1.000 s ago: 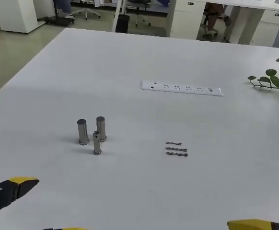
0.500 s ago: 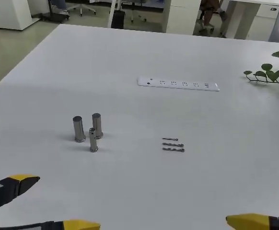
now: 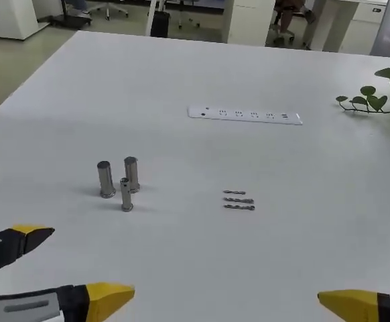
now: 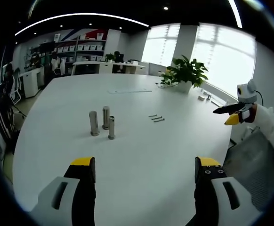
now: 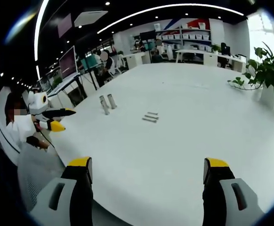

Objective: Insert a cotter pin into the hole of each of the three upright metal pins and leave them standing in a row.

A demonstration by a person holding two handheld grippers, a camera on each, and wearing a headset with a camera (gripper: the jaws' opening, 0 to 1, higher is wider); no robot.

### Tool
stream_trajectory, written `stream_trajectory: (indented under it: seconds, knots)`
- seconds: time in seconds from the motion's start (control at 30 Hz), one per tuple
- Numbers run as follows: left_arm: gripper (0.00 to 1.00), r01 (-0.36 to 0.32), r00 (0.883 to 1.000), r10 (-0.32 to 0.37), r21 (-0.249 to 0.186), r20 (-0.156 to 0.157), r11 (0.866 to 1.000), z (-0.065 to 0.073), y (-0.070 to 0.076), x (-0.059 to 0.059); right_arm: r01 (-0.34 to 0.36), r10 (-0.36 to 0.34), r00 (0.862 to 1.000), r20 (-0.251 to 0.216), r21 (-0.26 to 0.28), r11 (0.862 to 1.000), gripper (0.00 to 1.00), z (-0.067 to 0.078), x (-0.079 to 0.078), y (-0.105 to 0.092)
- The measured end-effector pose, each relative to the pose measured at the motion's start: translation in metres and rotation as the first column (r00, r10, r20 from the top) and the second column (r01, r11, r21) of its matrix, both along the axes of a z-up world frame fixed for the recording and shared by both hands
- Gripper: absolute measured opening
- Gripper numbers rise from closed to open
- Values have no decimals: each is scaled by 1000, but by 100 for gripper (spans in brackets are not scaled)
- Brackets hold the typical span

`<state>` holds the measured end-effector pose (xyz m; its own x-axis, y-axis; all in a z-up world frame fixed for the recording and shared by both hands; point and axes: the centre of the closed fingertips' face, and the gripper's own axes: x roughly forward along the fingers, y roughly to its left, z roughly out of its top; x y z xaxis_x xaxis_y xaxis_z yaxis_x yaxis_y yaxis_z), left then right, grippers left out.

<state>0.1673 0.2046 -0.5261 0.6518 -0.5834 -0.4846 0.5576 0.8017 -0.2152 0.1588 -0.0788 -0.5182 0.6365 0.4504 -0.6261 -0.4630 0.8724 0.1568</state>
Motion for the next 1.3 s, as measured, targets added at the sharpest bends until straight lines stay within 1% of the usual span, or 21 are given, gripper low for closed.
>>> stream_trajectory:
  seconds: [0.13, 0.27, 0.37, 0.43, 0.53, 0.63, 0.73, 0.83, 0.87, 0.97, 1.0, 1.1, 1.17, 1.2, 1.3]
  knots:
    - [85, -5, 1000, 5, 21, 16, 1000, 1, 1, 9, 3, -3, 1000, -8, -3, 1000, 97, -3, -1, -1]
    - [82, -10, 999, 9, 17, 32, 1000, 3, 0, 19, 6, -6, 1000, -14, 1, 1000, 96, -4, -2, -1]
    - [79, -8, 999, 7, 38, 44, 999, 2, -2, 28, 7, -7, 1000, -12, 1, 1000, 97, -4, 0, -2]
    - [79, -9, 999, 7, 43, 50, 999, 1, -3, 34, 5, -5, 1000, -13, 2, 1000, 96, -4, 0, -1]
    - [76, -16, 998, 14, 42, 54, 999, 2, -5, 41, 2, -2, 1000, -15, 0, 1000, 96, -4, 1, -2]
    - [74, -21, 998, 19, 36, 67, 999, 3, -8, 50, 3, -3, 1000, -13, 1, 1000, 96, -3, 1, -3]
    - [71, -30, 998, 28, 40, 57, 999, 0, -8, 58, 10, -10, 1000, -10, 2, 1000, 96, -1, 1, -6]
    - [69, -34, 997, 32, 29, 73, 999, 4, -11, 67, 14, -14, 1000, -9, 3, 1000, 96, -1, 0, -8]
    - [68, -27, 997, 24, 35, 79, 999, 5, -13, 71, 13, -13, 1000, -11, 3, 1000, 96, -1, 1, -9]
    - [64, -15, 996, 10, 62, 83, 998, 6, -13, 80, 16, -16, 1000, -11, 3, 1000, 96, 0, 1, -10]
    - [63, -13, 996, 8, 64, 87, 998, 7, -14, 82, 16, -16, 1000, -10, 3, 1000, 96, 0, 1, -10]
    - [58, -31, 995, 25, 57, 94, 998, 11, -14, 95, 16, -16, 1000, -8, 4, 1000, 96, 2, 2, -11]
    - [55, -37, 995, 31, 61, 98, 997, 12, -15, 100, 15, -15, 1000, -7, 4, 1000, 96, 2, 3, -11]
    - [53, -40, 995, 34, 66, 93, 997, 10, -16, 103, 15, -15, 1000, -6, 4, 1000, 96, 2, 4, -11]
    - [50, -66, 996, 62, 67, 61, 996, 5, -17, 108, 14, -14, 1000, -6, 8, 1000, 96, 3, 4, -10]
